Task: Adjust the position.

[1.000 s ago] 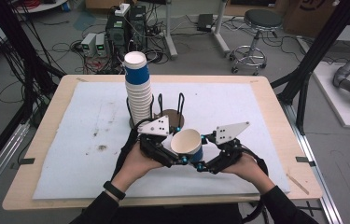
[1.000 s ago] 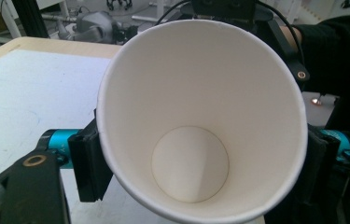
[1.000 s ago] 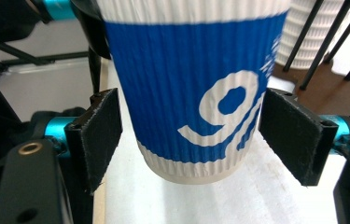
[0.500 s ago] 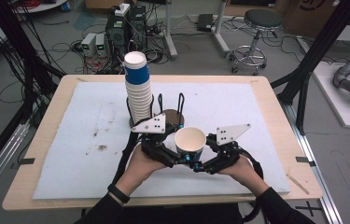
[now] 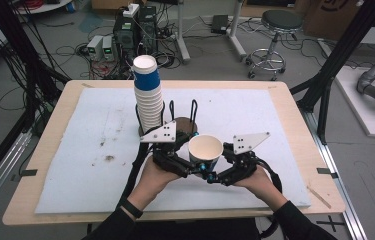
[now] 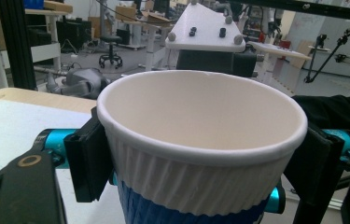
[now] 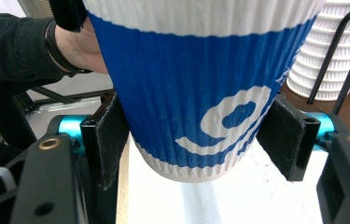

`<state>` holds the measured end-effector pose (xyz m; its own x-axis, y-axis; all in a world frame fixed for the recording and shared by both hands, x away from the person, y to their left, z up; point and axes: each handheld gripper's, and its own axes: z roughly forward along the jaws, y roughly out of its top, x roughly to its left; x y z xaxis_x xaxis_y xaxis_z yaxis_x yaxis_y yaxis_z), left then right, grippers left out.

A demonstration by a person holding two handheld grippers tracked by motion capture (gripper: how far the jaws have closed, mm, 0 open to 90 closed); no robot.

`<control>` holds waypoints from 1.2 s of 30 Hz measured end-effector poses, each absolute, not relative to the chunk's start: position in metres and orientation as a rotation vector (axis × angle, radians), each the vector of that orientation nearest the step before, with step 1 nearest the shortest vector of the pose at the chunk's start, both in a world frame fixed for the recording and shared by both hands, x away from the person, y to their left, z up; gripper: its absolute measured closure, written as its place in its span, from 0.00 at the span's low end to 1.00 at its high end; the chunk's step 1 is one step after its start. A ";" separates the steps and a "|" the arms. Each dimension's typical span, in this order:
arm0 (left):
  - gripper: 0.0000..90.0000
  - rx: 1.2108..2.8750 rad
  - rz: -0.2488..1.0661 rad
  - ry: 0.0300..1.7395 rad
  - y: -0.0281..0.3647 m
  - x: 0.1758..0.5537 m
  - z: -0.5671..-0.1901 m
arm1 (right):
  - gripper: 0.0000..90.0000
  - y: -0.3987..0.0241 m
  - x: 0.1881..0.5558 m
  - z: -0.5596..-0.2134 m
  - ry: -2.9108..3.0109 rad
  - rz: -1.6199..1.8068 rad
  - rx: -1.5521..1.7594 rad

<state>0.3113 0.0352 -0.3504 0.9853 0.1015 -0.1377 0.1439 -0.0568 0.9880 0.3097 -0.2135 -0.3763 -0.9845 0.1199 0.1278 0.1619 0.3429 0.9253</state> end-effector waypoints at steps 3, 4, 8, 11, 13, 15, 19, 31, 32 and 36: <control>0.24 1.625 -0.040 0.190 0.036 0.312 -0.351 | 0.32 -0.214 0.310 -0.376 -2.540 -1.764 -0.273; 0.24 1.626 -0.032 0.189 0.036 0.312 -0.352 | 0.31 -0.213 0.310 -0.376 -2.536 -1.767 -0.277; 0.24 1.627 -0.035 0.191 0.036 0.312 -0.354 | 0.25 -0.214 0.309 -0.374 -2.492 -1.811 -0.304; 0.24 1.623 -0.033 0.192 0.035 0.312 -0.355 | 0.24 -0.214 0.309 -0.373 -2.465 -1.836 -0.317; 0.24 1.619 -0.040 0.190 0.034 0.312 -0.356 | 0.24 -0.214 0.309 -0.373 -2.449 -1.839 -0.330; 0.24 1.616 -0.039 0.189 0.034 0.311 -0.356 | 0.24 -0.213 0.309 -0.373 -2.444 -1.854 -0.331; 0.24 1.612 -0.045 0.190 0.033 0.311 -0.357 | 0.24 -0.213 0.309 -0.373 -2.426 -1.861 -0.331; 0.22 1.609 -0.048 0.188 0.033 0.311 -0.358 | 0.28 -0.212 0.308 -0.372 -2.433 -1.877 -0.325; 0.22 1.610 -0.047 0.188 0.033 0.311 -0.358 | 0.28 -0.212 0.308 -0.372 -2.433 -1.876 -0.325; 0.19 1.613 -0.046 0.189 0.034 0.311 -0.357 | 0.28 -0.213 0.308 -0.372 -2.445 -1.865 -0.322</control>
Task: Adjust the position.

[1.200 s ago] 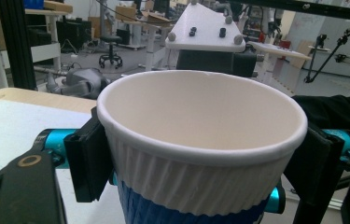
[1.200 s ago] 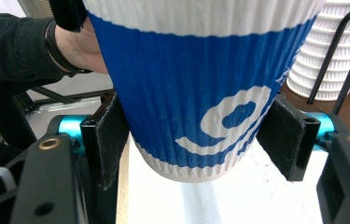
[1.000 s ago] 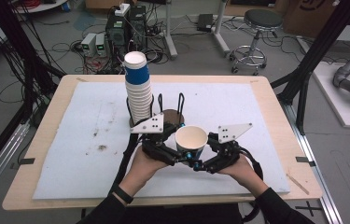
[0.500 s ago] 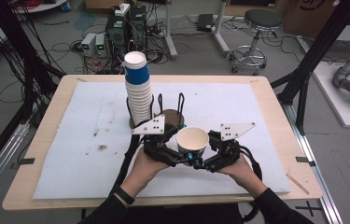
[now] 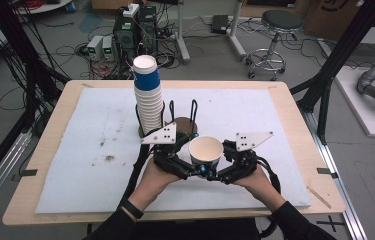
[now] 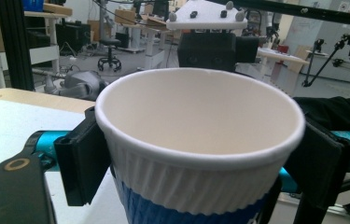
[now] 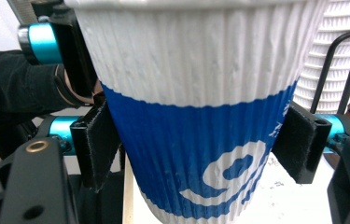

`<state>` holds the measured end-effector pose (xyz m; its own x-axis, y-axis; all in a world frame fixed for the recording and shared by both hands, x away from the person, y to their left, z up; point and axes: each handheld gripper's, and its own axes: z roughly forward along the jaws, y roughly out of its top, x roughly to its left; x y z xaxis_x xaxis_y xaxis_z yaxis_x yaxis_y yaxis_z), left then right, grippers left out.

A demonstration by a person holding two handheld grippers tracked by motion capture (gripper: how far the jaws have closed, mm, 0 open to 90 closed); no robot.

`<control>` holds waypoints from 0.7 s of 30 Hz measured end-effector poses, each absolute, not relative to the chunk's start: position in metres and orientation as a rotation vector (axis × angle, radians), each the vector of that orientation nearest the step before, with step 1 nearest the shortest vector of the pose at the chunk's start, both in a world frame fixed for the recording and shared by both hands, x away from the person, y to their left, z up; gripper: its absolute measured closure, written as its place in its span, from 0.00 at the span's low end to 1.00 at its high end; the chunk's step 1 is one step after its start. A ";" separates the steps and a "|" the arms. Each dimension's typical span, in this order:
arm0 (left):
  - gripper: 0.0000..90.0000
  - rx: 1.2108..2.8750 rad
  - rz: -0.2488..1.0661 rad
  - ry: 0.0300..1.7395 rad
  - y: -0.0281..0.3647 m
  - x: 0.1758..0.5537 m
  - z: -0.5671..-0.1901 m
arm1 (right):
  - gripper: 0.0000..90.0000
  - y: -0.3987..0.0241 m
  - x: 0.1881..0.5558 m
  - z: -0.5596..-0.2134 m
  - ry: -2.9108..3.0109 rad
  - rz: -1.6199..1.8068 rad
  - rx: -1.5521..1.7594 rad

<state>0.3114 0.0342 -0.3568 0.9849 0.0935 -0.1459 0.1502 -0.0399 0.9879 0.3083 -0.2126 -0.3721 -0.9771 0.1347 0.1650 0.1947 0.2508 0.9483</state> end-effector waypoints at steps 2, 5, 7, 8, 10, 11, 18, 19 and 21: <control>0.16 1.617 -0.040 0.188 0.036 0.311 -0.356 | 0.28 -0.213 0.309 -0.372 -2.451 -1.868 -0.316; 0.15 1.640 -0.022 0.184 0.040 0.311 -0.354 | 0.28 -0.215 0.309 -0.371 -2.460 -1.874 -0.308; 0.14 1.646 -0.026 0.187 0.043 0.311 -0.353 | 0.28 -0.217 0.309 -0.370 -2.468 -1.879 -0.313; 0.13 1.655 -0.018 0.188 0.045 0.312 -0.353 | 0.28 -0.217 0.310 -0.370 -2.466 -1.880 -0.316; 0.13 1.667 -0.001 0.188 0.049 0.311 -0.353 | 0.28 -0.219 0.310 -0.369 -2.470 -1.887 -0.322; 0.13 1.670 0.005 0.190 0.050 0.311 -0.353 | 0.28 -0.220 0.311 -0.369 -2.470 -1.894 -0.323; 0.13 1.689 0.037 0.193 0.058 0.310 -0.359 | 0.28 -0.226 0.313 -0.366 -2.460 -1.923 -0.346; 0.13 1.706 0.046 0.198 0.058 0.310 -0.361 | 0.28 -0.226 0.314 -0.366 -2.460 -1.929 -0.348; 0.13 1.714 0.036 0.207 0.057 0.310 -0.366 | 0.28 -0.227 0.314 -0.365 -2.449 -1.939 -0.352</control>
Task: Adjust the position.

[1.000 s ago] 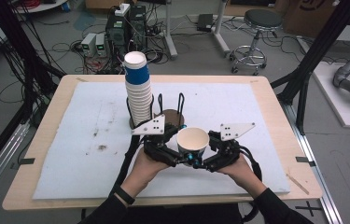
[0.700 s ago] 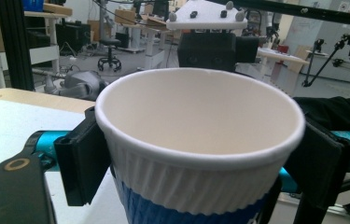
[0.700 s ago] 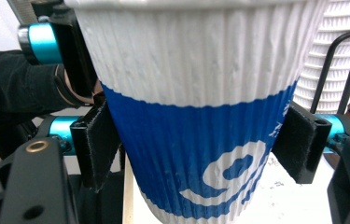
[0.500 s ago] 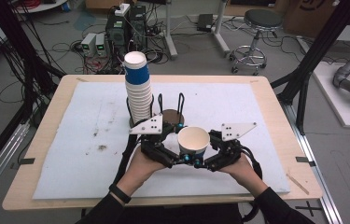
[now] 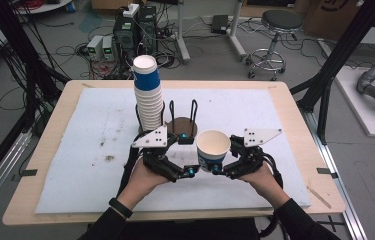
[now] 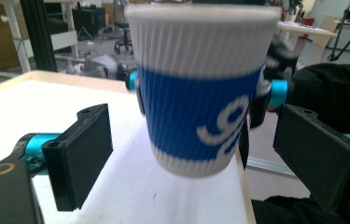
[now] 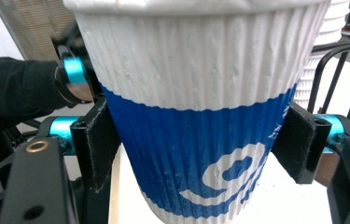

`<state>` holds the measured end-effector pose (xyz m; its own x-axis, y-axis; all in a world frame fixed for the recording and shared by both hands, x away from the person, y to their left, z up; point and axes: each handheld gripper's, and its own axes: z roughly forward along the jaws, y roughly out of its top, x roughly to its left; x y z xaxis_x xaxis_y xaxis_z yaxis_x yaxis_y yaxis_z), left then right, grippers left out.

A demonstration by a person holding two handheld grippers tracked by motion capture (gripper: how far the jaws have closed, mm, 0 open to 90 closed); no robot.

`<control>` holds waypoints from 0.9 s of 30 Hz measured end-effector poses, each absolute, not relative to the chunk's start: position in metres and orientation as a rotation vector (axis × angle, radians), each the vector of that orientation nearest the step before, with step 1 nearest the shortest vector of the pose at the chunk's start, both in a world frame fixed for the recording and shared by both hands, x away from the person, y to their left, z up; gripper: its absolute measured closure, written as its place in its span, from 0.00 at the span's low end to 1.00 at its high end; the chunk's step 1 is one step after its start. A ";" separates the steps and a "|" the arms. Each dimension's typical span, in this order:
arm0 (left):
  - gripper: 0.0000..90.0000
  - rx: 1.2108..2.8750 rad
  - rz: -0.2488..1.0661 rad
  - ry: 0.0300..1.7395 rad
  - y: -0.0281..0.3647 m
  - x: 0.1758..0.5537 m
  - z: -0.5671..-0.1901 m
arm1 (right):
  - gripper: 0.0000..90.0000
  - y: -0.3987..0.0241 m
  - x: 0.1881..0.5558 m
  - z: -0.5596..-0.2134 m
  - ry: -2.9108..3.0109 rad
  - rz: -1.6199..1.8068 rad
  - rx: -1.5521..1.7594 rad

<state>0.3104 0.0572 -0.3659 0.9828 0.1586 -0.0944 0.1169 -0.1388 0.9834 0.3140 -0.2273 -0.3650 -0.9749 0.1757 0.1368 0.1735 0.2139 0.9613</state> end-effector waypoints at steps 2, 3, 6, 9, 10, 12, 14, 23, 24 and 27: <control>0.13 1.723 0.034 0.207 0.055 0.310 -0.369 | 0.28 -0.228 0.314 -0.364 2.442 1.941 0.355; 0.13 1.729 0.037 0.203 0.054 0.310 -0.370 | 0.28 -0.228 0.314 -0.364 2.442 1.942 0.356; 0.13 1.746 0.056 0.209 0.050 0.308 -0.373 | 0.28 -0.228 0.314 -0.364 2.433 1.949 0.362; 0.13 1.755 0.051 0.218 0.046 0.307 -0.377 | 0.28 -0.228 0.313 -0.364 2.424 1.950 0.360; 0.13 1.756 0.049 0.222 0.045 0.307 -0.378 | 0.28 -0.228 0.313 -0.364 2.427 1.953 0.361; 0.13 1.755 0.047 0.228 0.043 0.307 -0.382 | 0.28 -0.227 0.312 -0.363 2.424 1.959 0.363; 0.13 1.755 0.042 0.233 0.041 0.307 -0.385 | 0.28 -0.227 0.312 -0.363 2.420 1.966 0.361; 0.13 1.744 0.013 0.232 0.029 0.306 -0.391 | 0.28 -0.222 0.310 -0.365 2.427 1.992 0.355; 0.13 1.748 0.012 0.230 0.028 0.306 -0.392 | 0.28 -0.221 0.310 -0.365 2.432 1.989 0.355; 0.13 1.739 0.022 0.232 0.026 0.306 -0.393 | 0.28 -0.219 0.309 -0.366 2.440 1.993 0.343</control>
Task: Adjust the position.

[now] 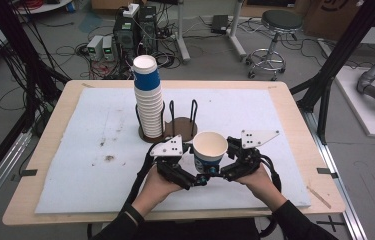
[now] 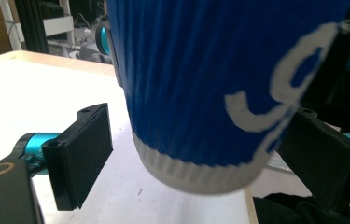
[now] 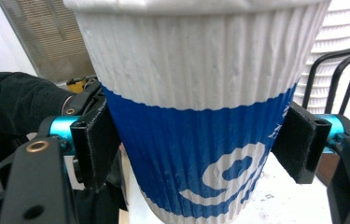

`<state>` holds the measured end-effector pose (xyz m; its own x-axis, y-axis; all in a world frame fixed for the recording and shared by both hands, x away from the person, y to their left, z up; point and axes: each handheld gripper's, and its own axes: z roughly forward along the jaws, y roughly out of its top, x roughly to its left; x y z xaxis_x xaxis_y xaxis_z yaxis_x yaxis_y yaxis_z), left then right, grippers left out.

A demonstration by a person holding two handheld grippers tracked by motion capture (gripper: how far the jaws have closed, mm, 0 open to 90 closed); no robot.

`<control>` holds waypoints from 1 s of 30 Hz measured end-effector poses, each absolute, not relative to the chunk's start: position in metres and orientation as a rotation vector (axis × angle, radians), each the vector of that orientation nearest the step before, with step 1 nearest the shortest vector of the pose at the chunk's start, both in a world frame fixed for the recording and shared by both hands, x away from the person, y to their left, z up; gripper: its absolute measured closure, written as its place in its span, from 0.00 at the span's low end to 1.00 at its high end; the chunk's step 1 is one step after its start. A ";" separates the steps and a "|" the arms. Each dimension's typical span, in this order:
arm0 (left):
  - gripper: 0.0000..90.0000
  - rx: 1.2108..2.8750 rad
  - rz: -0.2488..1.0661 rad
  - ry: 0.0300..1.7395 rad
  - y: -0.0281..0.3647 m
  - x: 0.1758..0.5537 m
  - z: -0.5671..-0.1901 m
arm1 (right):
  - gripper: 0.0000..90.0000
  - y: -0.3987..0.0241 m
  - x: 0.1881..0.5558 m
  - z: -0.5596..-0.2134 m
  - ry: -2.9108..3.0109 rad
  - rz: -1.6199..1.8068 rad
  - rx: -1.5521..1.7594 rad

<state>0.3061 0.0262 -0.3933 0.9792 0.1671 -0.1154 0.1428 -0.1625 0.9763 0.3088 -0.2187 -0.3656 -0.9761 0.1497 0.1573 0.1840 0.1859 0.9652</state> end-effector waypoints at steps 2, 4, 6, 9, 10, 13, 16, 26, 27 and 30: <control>0.13 1.737 0.018 0.236 0.026 0.307 -0.394 | 0.28 -0.217 0.308 -0.366 -2.400 -1.962 -0.332; 0.13 1.732 0.016 0.236 0.026 0.307 -0.394 | 0.28 -0.216 0.308 -0.366 -2.398 -1.956 -0.327; 0.14 1.732 0.015 0.232 0.026 0.307 -0.394 | 0.28 -0.215 0.307 -0.367 -2.402 -1.953 -0.330; 0.17 1.727 0.003 0.222 0.026 0.306 -0.395 | 0.28 -0.214 0.307 -0.367 -2.404 -1.954 -0.323; 0.19 1.730 0.001 0.219 0.026 0.306 -0.395 | 0.28 -0.214 0.307 -0.367 -2.404 -1.953 -0.321; 0.23 1.730 -0.005 0.219 0.026 0.306 -0.395 | 0.28 -0.214 0.307 -0.367 -2.403 -1.957 -0.323; 0.29 1.729 -0.009 0.208 0.026 0.306 -0.395 | 0.28 -0.214 0.307 -0.367 -2.407 -1.954 -0.326; 0.33 1.729 -0.010 0.202 0.026 0.305 -0.395 | 0.28 -0.215 0.307 -0.367 -2.412 -1.955 -0.320; 0.33 1.729 -0.008 0.201 0.026 0.305 -0.395 | 0.27 -0.215 0.307 -0.367 -2.412 -1.955 -0.319; 0.33 1.731 -0.010 0.199 0.026 0.305 -0.395 | 0.26 -0.215 0.307 -0.367 -2.412 -1.955 -0.318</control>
